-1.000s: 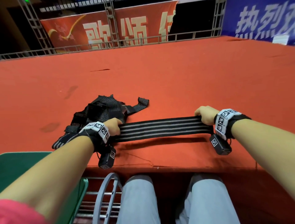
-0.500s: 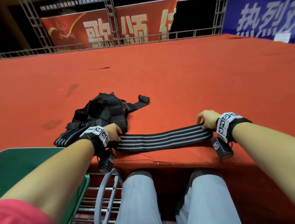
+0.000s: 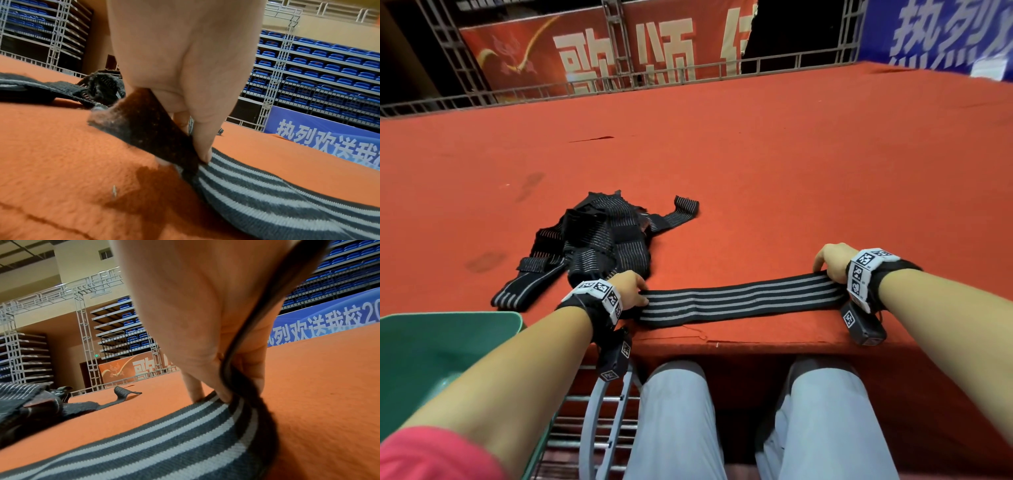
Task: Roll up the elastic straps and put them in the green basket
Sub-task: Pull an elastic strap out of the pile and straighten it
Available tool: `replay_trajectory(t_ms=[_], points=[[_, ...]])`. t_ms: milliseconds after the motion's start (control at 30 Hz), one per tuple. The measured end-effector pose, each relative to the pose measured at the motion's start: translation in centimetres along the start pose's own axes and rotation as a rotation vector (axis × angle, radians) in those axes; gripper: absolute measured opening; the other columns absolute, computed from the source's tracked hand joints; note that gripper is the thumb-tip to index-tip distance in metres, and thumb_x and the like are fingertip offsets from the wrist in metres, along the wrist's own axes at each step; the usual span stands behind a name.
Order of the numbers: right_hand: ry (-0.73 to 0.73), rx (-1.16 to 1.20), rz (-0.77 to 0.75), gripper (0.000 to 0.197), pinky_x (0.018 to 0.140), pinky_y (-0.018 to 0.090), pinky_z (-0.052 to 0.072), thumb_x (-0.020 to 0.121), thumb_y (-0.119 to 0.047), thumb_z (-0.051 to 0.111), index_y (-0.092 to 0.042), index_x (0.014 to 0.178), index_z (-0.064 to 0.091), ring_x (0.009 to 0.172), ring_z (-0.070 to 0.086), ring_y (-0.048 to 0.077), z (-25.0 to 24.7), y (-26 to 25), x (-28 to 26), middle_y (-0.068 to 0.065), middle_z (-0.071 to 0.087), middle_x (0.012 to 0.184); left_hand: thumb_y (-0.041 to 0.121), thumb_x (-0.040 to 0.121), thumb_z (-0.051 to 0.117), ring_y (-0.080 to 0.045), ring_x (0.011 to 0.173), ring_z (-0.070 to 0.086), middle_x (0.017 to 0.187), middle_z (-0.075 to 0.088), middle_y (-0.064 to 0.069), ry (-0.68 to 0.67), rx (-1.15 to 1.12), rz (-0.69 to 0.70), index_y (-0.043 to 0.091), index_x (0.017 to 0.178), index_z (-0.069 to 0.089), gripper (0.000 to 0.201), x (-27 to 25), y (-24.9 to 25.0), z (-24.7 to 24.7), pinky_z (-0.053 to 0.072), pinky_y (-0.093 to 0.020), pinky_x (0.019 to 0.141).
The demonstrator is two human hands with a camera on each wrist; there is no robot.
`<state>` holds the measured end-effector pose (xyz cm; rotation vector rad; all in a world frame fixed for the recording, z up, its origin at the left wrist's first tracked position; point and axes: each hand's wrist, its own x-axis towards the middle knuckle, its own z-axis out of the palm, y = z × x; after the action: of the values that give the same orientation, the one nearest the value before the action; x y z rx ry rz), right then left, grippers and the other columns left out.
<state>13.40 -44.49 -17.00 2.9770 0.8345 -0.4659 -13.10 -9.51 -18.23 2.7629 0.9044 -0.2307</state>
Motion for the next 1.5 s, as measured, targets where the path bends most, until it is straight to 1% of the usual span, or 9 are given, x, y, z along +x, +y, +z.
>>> replay_trajectory(t_ms=[100, 233, 533, 733, 967, 1200, 1333, 1400, 1500], points=[[0.002, 0.000, 0.027, 0.042, 0.078, 0.028, 0.051, 0.088, 0.004, 0.052, -0.023, 0.114, 0.071, 0.103, 0.067, 0.028, 0.2, 0.2, -0.2, 0.009, 0.068, 0.118, 0.032, 0.084, 0.075, -0.020, 0.110, 0.063, 0.118, 0.068, -0.002, 0.010, 0.027, 0.003, 0.023, 0.118, 0.070, 0.035, 0.0, 0.5, 0.1, 0.048, -0.029, 0.096], [0.041, 0.019, 0.009, 0.039, 0.094, 0.033, 0.051, 0.088, -0.005, 0.054, -0.024, 0.119, 0.067, 0.112, 0.063, 0.029, 0.5, -0.5, -0.1, 0.009, 0.064, 0.127, 0.032, 0.086, 0.074, -0.020, 0.109, 0.062, 0.117, 0.067, -0.002, 0.026, 0.043, 0.003, 0.022, 0.116, 0.069, 0.032, -0.1, 1.1, 0.1, 0.048, -0.027, 0.091], [-0.011, 0.155, -0.361, 0.039, 0.094, 0.030, 0.048, 0.082, -0.027, 0.074, -0.024, 0.120, 0.067, 0.110, 0.061, 0.022, 0.1, -9.7, -1.1, 0.005, 0.064, 0.123, 0.039, 0.085, 0.074, -0.019, 0.109, 0.060, 0.119, 0.064, -0.002, -0.074, -0.075, 0.180, 0.025, 0.121, 0.066, 0.040, 0.1, 5.2, 0.7, 0.046, -0.026, 0.093], [-0.065, 0.129, -0.514, 0.045, 0.094, 0.030, 0.047, 0.079, -0.031, 0.079, -0.023, 0.122, 0.067, 0.112, 0.060, 0.021, 1.4, -15.0, -1.3, 0.006, 0.064, 0.123, 0.045, 0.075, 0.082, -0.021, 0.112, 0.061, 0.124, 0.064, -0.002, -0.118, -0.068, 0.181, 0.029, 0.122, 0.066, 0.052, 0.3, 6.2, 2.1, 0.049, -0.034, 0.099], [-0.088, 0.013, -0.506, 0.050, 0.093, 0.036, 0.048, 0.075, -0.030, 0.084, -0.023, 0.121, 0.066, 0.112, 0.057, 0.027, 2.9, -15.9, -0.5, 0.005, 0.056, 0.118, 0.052, 0.071, 0.081, -0.025, 0.119, 0.047, 0.110, 0.045, 0.005, -0.087, 0.052, 0.154, 0.044, 0.123, 0.059, 0.057, 0.4, 5.8, 2.9, 0.045, -0.053, 0.098], [-0.079, -0.005, -0.477, 0.049, 0.093, 0.042, 0.050, 0.075, -0.033, 0.084, -0.029, 0.120, 0.065, 0.110, 0.056, 0.026, 3.2, -15.9, -0.4, -0.005, 0.044, 0.104, 0.050, 0.071, 0.082, -0.023, 0.121, 0.046, 0.121, 0.050, 0.003, -0.066, 0.074, 0.144, 0.043, 0.124, 0.057, 0.058, 0.3, 6.3, 2.9, 0.046, -0.050, 0.097], [-0.094, 0.021, -0.474, 0.044, 0.093, 0.032, 0.047, 0.081, -0.027, 0.077, -0.024, 0.122, 0.065, 0.114, 0.056, 0.026, 2.5, -16.3, -0.9, 0.004, 0.055, 0.115, 0.047, 0.078, 0.077, -0.024, 0.120, 0.049, 0.125, 0.053, 0.000, -0.090, 0.081, 0.178, 0.039, 0.124, 0.062, 0.049, -0.1, 6.2, 2.0, 0.047, -0.045, 0.099], [-0.082, 0.055, -0.465, 0.044, 0.093, 0.029, 0.044, 0.085, -0.025, 0.071, -0.021, 0.127, 0.062, 0.116, 0.056, 0.026, 1.7, -16.9, -1.1, 0.007, 0.059, 0.124, 0.047, 0.082, 0.073, -0.024, 0.119, 0.053, 0.126, 0.056, 0.001, -0.039, 0.062, 0.170, 0.036, 0.119, 0.066, 0.039, -0.3, 5.8, 0.9, 0.047, -0.042, 0.098], [-0.047, 0.089, -0.484, 0.044, 0.092, 0.030, 0.045, 0.087, -0.025, 0.069, -0.020, 0.129, 0.059, 0.114, 0.057, 0.026, -0.4, -18.7, -1.2, 0.007, 0.061, 0.123, 0.043, 0.082, 0.072, -0.023, 0.118, 0.054, 0.123, 0.058, 0.003, 0.043, 0.015, 0.127, 0.035, 0.113, 0.068, 0.032, -0.5, 4.3, -1.6, 0.047, -0.045, 0.100]])
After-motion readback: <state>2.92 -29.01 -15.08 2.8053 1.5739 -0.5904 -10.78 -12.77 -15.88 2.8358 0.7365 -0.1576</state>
